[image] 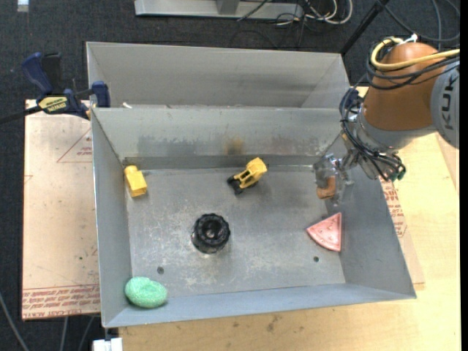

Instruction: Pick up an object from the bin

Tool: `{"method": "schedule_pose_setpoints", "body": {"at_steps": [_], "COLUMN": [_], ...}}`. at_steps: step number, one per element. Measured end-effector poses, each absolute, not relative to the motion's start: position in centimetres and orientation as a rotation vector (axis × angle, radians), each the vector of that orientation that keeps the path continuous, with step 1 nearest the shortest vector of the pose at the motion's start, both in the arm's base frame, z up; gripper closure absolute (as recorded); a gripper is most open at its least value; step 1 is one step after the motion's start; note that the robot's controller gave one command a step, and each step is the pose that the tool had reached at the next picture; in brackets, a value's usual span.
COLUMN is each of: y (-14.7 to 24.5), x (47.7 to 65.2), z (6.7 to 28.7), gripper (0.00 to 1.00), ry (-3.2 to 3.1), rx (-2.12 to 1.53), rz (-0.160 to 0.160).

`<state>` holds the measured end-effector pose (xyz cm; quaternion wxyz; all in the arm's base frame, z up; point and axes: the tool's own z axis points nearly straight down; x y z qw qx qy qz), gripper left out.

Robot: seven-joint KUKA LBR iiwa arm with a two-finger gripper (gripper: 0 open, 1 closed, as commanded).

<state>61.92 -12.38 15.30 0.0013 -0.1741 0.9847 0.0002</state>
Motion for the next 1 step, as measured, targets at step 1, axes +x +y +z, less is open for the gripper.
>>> {"method": "schedule_pose_setpoints", "body": {"at_steps": [1], "y": [-12.39], "x": [61.96], "z": [16.53], "gripper": [1.0], "ry": [3.089], "rx": [-0.546], "rz": [-0.001]}}
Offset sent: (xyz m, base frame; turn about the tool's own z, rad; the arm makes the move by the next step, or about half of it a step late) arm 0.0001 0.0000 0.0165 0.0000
